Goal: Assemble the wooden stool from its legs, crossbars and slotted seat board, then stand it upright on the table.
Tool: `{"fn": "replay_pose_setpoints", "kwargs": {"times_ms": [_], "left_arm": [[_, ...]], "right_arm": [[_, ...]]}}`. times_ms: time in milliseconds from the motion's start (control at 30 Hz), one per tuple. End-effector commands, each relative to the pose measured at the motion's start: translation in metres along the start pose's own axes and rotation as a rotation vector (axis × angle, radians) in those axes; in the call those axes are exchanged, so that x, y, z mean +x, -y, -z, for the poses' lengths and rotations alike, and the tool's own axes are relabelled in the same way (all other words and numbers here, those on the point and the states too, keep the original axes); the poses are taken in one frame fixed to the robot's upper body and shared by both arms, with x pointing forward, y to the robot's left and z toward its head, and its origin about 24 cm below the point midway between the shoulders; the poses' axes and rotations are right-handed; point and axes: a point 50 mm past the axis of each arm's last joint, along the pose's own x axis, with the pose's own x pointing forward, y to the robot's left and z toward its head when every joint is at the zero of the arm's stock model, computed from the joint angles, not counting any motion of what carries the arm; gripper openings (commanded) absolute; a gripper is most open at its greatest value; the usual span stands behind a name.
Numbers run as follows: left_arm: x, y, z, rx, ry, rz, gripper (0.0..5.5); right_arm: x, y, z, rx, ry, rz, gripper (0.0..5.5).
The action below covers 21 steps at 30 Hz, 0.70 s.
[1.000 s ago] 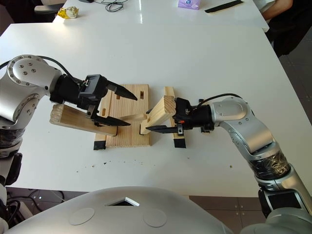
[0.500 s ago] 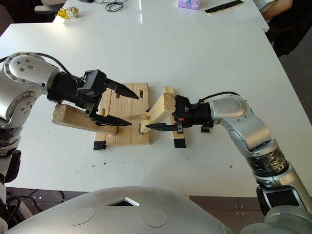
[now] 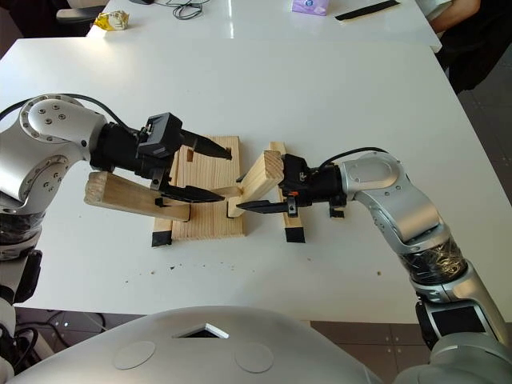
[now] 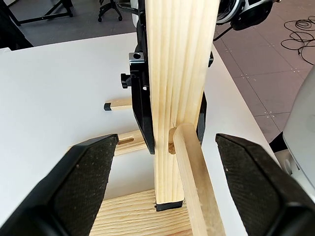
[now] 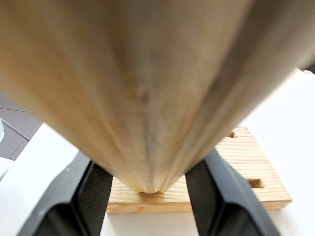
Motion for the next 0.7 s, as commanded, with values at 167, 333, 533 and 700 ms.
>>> {"fn": "replay_pose_setpoints", "kwargs": {"times_ms": [167, 333, 533, 700], "left_arm": [[0.0019, -0.0004, 0.002, -0.015, -0.001, -0.013, 3.68], [0.002, -0.0039, 0.0029, -0.027, 0.004, -0.031, 3.68], [0.002, -0.0096, 0.0022, -0.057, 0.022, -0.055, 3.68], [0.0035, -0.0069, 0.0038, -0.059, 0.016, -0.044, 3.68]], "right_arm": [[-0.0003, -0.0012, 0.0132, 0.043, -0.095, 0.007, 2.04], [0.0, -0.0031, 0.0135, 0.046, -0.096, 0.001, 2.04], [0.0008, -0.0049, 0.0148, 0.049, -0.1, -0.003, 2.04], [0.0011, -0.0063, 0.0151, 0.051, -0.101, -0.006, 2.04]]}}
